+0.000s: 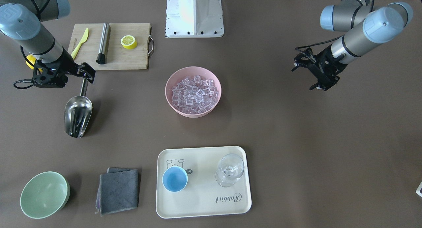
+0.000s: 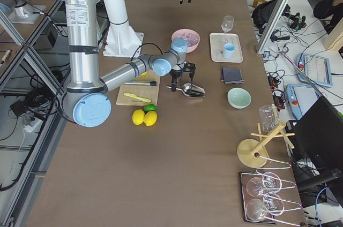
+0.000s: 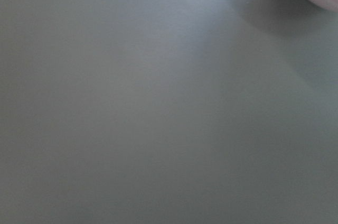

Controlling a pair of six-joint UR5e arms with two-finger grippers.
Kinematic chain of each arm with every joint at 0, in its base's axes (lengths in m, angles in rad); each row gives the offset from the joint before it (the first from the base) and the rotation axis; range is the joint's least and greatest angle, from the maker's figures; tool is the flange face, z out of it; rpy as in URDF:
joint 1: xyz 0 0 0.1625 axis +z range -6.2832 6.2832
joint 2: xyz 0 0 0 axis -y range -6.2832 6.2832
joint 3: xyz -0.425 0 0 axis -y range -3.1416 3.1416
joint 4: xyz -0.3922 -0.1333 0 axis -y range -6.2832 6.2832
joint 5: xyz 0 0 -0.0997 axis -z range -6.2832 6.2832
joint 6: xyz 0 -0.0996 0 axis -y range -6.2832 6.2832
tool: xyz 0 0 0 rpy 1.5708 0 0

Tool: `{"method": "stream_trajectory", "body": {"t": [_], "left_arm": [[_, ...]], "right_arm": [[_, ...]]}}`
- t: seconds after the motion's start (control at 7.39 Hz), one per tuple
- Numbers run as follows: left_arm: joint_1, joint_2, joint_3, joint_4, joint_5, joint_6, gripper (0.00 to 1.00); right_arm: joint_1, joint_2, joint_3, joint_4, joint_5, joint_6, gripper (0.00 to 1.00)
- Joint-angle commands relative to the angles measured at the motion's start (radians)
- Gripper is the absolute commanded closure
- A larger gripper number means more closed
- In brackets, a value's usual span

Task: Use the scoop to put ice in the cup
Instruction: 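Grasp the metal scoop handle with the right gripper while the left approaches the bowl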

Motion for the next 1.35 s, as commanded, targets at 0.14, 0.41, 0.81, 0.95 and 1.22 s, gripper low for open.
{"method": "stream_trajectory", "body": {"t": [0.14, 0.41, 0.81, 0.95, 1.22], "left_arm": [[0.127, -0.027, 0.007, -0.269, 0.084, 0.006, 0.01], [0.256, -0.097, 0.105, -0.508, 0.235, 0.008, 0.01], [0.246, -0.149, 0.265, -0.769, 0.232, 0.006, 0.01], [0.239, -0.174, 0.325, -0.829, 0.229, 0.008, 0.01], [0.23, -0.267, 0.49, -0.959, 0.224, 0.008, 0.01]], "right_arm": [[-0.043, 0.011, -0.054, 0.035, -0.015, 0.025, 0.01], [-0.046, 0.025, -0.077, 0.035, -0.015, 0.024, 0.01], [-0.046, 0.026, -0.089, 0.035, -0.012, 0.025, 0.24], [-0.046, 0.025, -0.092, 0.035, -0.01, 0.021, 0.59], [-0.046, 0.025, -0.092, 0.035, -0.007, 0.022, 1.0]]}}
